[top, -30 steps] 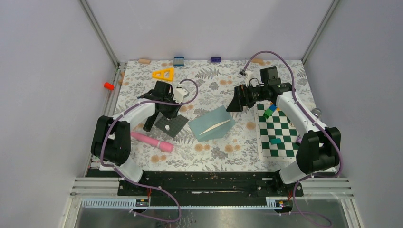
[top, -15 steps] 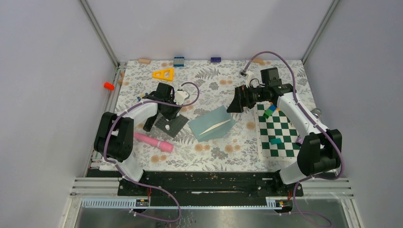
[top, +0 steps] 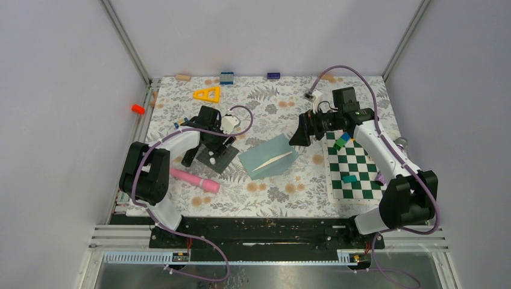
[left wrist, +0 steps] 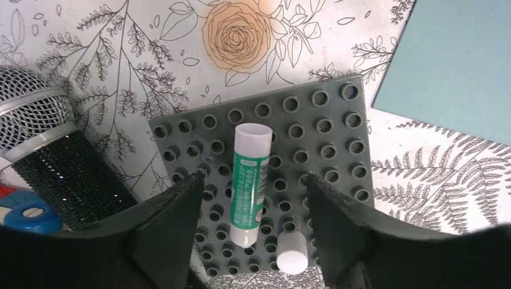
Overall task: Place the letter into the envelope and seal it
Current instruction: Place the solid glue at the center of the board, then seal the envelope flap on the envelope.
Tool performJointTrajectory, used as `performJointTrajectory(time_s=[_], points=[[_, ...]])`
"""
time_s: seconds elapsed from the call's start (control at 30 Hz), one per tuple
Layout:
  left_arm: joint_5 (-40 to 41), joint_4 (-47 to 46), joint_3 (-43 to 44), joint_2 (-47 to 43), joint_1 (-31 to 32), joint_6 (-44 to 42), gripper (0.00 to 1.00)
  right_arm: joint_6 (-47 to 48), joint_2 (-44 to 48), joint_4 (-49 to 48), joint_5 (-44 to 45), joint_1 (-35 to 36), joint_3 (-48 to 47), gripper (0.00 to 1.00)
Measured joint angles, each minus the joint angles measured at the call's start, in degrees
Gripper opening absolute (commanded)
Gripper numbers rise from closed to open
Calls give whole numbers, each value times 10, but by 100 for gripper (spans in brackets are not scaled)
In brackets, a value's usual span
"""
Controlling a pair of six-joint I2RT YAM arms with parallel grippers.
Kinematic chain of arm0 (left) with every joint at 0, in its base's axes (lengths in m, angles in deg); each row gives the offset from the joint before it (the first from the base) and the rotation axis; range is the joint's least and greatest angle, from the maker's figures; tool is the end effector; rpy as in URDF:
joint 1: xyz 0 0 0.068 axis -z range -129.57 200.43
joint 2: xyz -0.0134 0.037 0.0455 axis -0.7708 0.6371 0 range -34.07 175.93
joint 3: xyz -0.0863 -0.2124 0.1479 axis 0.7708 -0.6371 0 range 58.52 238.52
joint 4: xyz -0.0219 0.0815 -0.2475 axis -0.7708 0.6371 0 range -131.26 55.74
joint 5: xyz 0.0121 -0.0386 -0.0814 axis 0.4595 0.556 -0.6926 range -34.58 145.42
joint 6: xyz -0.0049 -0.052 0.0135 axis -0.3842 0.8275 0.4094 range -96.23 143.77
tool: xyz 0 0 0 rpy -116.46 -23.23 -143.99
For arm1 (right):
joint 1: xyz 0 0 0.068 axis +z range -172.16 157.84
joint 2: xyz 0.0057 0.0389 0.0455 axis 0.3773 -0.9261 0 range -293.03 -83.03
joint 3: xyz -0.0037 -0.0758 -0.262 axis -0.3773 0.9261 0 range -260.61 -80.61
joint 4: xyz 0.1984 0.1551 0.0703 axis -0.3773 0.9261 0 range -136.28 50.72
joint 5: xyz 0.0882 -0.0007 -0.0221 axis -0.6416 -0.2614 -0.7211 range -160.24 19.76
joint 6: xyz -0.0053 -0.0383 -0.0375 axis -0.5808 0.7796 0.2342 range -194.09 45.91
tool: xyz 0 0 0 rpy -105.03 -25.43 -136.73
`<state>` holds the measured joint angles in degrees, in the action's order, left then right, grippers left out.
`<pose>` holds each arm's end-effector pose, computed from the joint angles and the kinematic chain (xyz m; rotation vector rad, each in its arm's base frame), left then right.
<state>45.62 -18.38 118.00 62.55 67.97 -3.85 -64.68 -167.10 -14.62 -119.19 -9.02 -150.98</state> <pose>0.3190 -0.1073 0.1811 1.0542 2.3790 -0.1609 0.2991 0.0973 0.3070 -0.8330 2.0760 1.0297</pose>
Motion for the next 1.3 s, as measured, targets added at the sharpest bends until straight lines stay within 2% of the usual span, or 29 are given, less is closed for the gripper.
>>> performJointTrajectory(time_s=[0.17, 0.23, 0.37, 0.47, 0.6, 0.77, 0.97, 1.3], points=[[-13, 20, 14, 0, 0, 12, 82, 102, 50, 10, 15, 24, 53, 99], [-23, 33, 36, 0, 1, 23, 85, 171, 96, -7, 24, 46, 107, 100], [-37, 38, 92, 0, 16, 55, 86, 302, 207, -76, 47, 98, 257, 100], [-41, 35, 123, 2, 42, 84, 86, 386, 240, -120, 83, 138, 323, 100], [-45, 27, 160, 28, 81, 121, 83, 447, 221, -163, 132, 168, 333, 100], [-45, 19, 171, 70, 120, 163, 77, 487, 190, -264, 210, 205, 360, 100], [-57, 18, 186, 117, 124, 216, 75, 523, 160, -341, 282, 242, 408, 100], [-80, 11, 187, 137, 123, 271, 75, 553, 104, -438, 356, 279, 427, 100]])
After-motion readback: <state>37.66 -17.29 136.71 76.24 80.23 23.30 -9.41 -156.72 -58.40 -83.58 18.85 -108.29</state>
